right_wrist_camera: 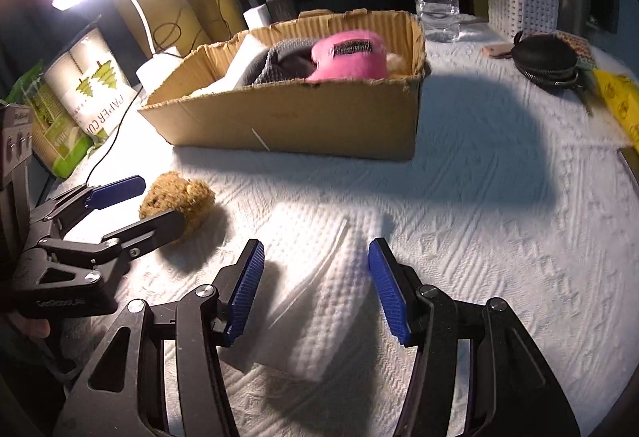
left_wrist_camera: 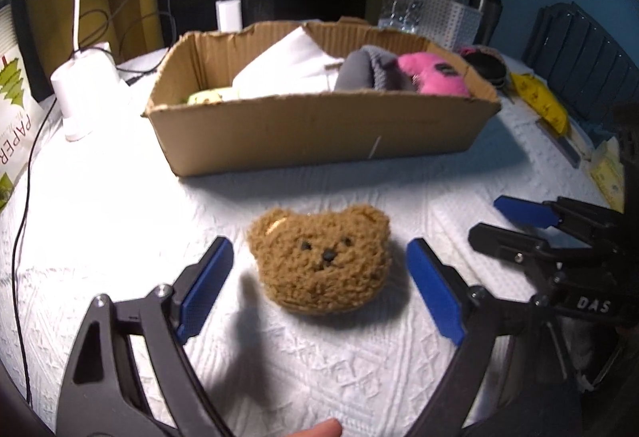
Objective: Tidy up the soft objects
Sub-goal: 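Grasp the bear sponge with the left gripper while the right grasps the paper towel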
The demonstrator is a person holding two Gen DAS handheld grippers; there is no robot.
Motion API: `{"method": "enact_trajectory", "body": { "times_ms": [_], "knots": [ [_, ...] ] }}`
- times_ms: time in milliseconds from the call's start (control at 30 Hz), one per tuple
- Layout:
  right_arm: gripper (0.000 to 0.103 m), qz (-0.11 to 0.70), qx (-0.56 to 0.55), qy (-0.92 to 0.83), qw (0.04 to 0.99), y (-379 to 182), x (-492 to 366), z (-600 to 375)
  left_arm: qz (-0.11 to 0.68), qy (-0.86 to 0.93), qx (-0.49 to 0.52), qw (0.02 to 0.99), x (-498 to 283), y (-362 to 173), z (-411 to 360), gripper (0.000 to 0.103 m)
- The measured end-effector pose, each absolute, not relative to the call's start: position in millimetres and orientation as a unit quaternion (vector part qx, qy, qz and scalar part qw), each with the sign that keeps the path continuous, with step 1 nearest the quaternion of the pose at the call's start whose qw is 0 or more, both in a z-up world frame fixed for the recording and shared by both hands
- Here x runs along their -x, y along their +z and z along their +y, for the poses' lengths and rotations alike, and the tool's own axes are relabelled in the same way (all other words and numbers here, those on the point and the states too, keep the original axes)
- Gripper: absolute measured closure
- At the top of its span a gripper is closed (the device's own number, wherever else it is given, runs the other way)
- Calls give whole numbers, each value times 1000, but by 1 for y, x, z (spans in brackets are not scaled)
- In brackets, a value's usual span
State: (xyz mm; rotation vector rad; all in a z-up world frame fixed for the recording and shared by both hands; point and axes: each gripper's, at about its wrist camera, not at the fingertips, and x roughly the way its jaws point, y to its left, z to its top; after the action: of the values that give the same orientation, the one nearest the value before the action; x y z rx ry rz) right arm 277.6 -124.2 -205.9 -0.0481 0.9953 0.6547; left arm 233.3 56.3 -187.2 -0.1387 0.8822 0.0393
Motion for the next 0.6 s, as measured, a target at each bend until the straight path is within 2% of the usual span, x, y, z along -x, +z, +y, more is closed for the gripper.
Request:
{"method": "enact_trajectory", "body": {
  "times_ms": [300, 367, 433, 467, 600],
  "knots": [
    [40, 449, 95, 289, 840, -208, -266, -105, 441, 26, 53, 895, -241, -197, 51, 15],
    [40, 447, 107, 286, 841, -208, -264, -101, 435, 20, 58, 898, -239, -195, 52, 34],
    [43, 444, 116, 286, 841, -208, -263, -99, 432, 15, 60, 900, -238, -193, 54, 38],
    [47, 442, 120, 288, 841, -208, -261, -98, 430, 8, 60, 901, -237, -192, 53, 43],
    [77, 432, 139, 304, 837, -206, -253, -90, 415, -9, 53, 908, -229, -184, 49, 46]
  ]
}}
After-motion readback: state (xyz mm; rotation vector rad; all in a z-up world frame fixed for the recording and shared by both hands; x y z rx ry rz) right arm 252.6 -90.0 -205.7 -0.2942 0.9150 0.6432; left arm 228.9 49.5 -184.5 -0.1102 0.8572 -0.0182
